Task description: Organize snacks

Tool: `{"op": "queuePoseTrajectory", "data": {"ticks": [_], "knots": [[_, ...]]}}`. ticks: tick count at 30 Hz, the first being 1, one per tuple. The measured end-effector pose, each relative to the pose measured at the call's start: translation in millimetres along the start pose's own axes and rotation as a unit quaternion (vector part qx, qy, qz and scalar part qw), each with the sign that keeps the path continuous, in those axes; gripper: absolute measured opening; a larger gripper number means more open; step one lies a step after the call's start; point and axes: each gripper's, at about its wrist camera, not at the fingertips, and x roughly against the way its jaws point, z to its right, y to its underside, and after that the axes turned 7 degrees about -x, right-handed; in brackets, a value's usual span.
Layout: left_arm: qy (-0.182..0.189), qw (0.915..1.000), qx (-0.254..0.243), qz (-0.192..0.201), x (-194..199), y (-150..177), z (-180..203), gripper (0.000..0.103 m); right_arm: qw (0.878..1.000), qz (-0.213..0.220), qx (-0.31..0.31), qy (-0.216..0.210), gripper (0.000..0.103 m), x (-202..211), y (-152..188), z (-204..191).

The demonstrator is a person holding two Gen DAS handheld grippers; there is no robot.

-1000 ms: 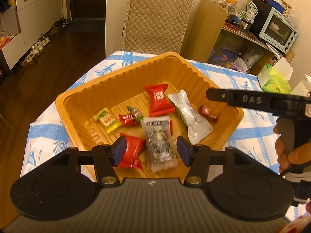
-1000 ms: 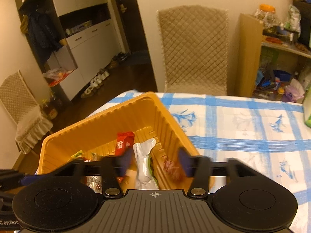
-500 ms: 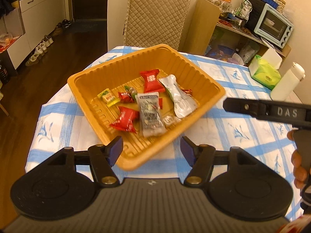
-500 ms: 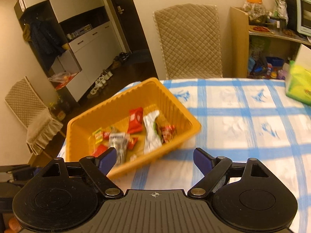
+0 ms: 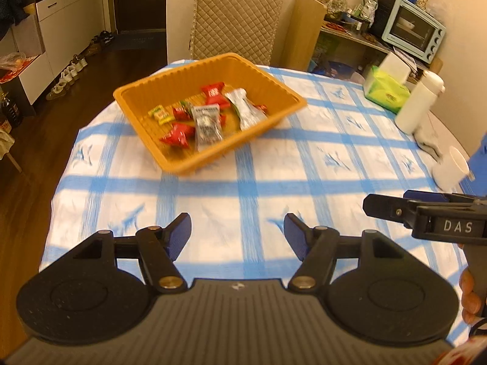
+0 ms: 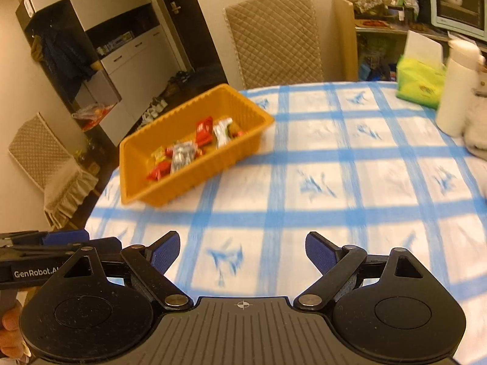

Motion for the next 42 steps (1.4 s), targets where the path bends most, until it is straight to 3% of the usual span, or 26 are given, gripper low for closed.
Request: {"op": "queuePoseTrajectory", "data": {"ticks": [20, 42], "knots": [[0.005, 0.9997, 0.008, -0.021, 58.1, 73.8, 70.3, 0.07, 0.999, -0.027, 0.02, 0.01, 0.089, 83.7, 81.2, 26.8], [0.004, 0.9998, 0.001, -0.018, 76.0, 94.0, 101.1, 0.07, 0.999, -0.033, 0.018, 0.011, 0.089, 104.1, 100.9, 43.5]]}}
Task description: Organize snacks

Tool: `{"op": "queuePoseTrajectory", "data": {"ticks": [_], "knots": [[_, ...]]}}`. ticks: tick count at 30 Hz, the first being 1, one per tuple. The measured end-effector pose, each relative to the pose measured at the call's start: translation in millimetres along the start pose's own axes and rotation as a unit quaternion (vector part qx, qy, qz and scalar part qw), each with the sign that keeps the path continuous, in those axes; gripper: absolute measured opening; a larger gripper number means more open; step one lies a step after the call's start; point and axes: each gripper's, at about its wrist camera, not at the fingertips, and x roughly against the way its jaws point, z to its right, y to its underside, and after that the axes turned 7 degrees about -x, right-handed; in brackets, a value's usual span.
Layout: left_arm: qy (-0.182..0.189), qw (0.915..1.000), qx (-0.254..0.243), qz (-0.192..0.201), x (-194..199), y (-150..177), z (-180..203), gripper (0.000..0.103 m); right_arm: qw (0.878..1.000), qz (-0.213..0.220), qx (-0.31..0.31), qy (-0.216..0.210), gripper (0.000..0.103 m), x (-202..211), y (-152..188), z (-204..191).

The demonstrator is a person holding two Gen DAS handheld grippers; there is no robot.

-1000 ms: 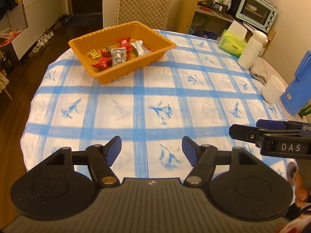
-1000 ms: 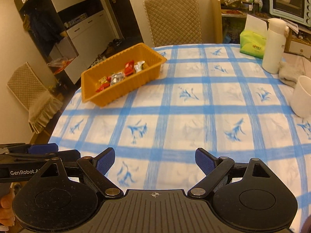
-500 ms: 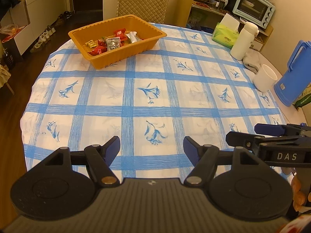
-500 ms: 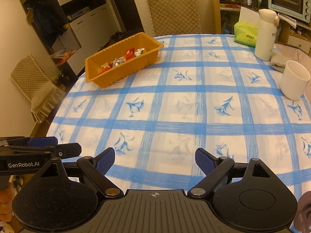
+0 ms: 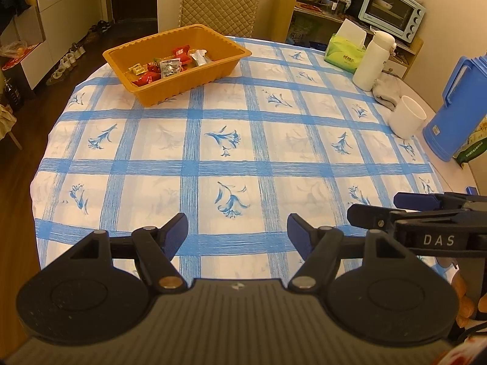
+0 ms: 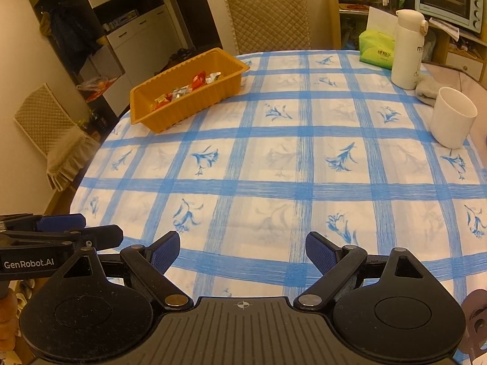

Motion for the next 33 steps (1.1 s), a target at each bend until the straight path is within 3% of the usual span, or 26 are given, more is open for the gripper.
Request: {"op": "queuePoseTrajectory", "data": {"ticks": [33], "knots": [[-0.005, 1.0, -0.002, 0.004, 6.5, 1.3, 6.0, 0.07, 1.0, 0.006, 0.004, -0.007, 0.089, 9.2, 0.7, 0.9]]}}
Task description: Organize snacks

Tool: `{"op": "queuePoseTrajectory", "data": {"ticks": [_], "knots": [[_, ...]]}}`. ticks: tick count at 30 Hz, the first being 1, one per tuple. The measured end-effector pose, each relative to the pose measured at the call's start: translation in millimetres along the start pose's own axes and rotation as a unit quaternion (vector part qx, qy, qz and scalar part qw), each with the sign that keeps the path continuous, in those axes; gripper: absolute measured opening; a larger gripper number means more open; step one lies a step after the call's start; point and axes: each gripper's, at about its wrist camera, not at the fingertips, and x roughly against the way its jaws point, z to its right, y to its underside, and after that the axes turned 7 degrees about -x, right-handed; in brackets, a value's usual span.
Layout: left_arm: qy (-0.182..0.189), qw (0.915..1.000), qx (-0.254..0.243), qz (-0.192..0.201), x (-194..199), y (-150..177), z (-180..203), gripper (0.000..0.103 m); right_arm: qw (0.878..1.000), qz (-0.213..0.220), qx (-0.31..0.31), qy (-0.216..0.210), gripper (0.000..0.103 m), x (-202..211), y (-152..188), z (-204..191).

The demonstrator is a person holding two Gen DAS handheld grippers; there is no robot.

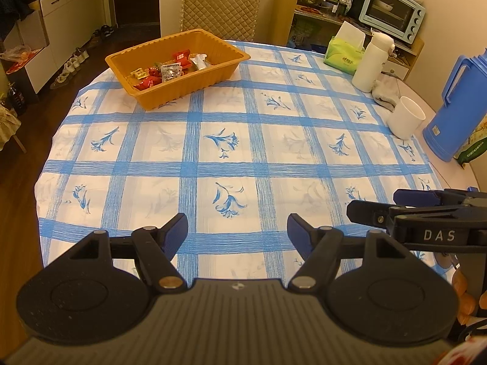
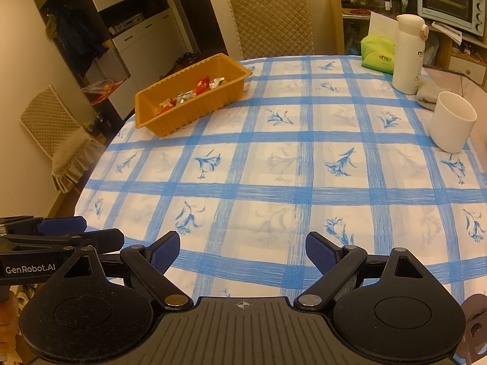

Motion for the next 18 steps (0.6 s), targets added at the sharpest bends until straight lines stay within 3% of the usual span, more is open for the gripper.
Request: {"op": "queuePoseTrajectory", "data": {"ticks": [18], "knots": [[-0.003, 1.0, 0.002, 0.003, 3.0, -2.7, -4.9, 0.07, 1.0, 0.0, 0.001, -0.003, 0.089, -1.0, -2.2, -2.5]]}}
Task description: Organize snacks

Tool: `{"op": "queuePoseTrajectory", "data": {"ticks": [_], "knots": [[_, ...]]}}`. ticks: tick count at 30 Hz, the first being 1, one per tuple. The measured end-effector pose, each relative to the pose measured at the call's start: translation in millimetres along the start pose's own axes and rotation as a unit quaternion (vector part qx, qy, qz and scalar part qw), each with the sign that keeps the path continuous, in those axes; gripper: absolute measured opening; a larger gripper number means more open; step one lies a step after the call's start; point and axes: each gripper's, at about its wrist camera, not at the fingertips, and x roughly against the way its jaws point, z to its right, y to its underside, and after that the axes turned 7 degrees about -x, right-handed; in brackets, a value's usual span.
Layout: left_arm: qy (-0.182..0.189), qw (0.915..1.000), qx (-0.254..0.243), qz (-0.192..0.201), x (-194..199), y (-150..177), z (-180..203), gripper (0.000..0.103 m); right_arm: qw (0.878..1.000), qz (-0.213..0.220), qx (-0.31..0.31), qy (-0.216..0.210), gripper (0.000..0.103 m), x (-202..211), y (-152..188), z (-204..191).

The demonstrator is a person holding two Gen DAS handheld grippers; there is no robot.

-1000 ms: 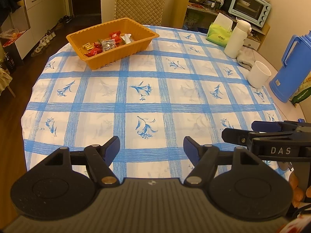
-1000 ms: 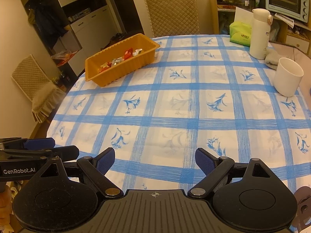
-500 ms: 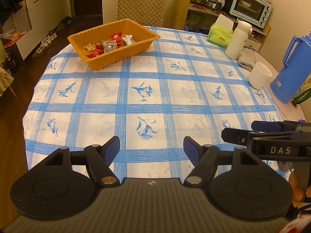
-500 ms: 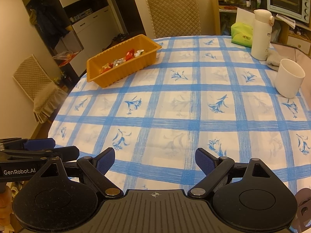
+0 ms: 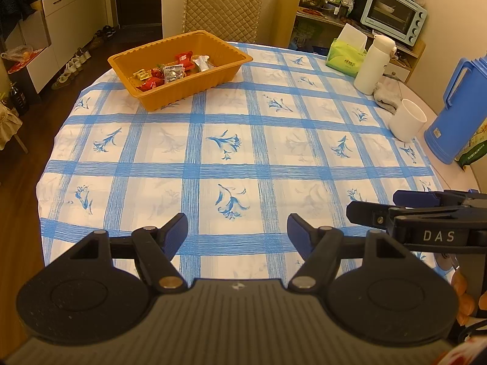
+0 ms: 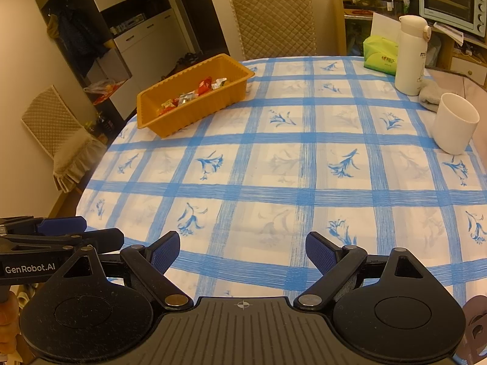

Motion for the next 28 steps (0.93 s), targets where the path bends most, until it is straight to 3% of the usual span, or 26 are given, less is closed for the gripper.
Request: {"op": "queuePoseTrajectory", "data": {"ticks": [28], "knots": [[-0.003, 1.0, 0.001, 0.002, 4.1, 2.5, 2.9, 0.072, 1.0, 0.001, 0.0, -0.001, 0.089, 0.3, 0.6, -2.2]]}}
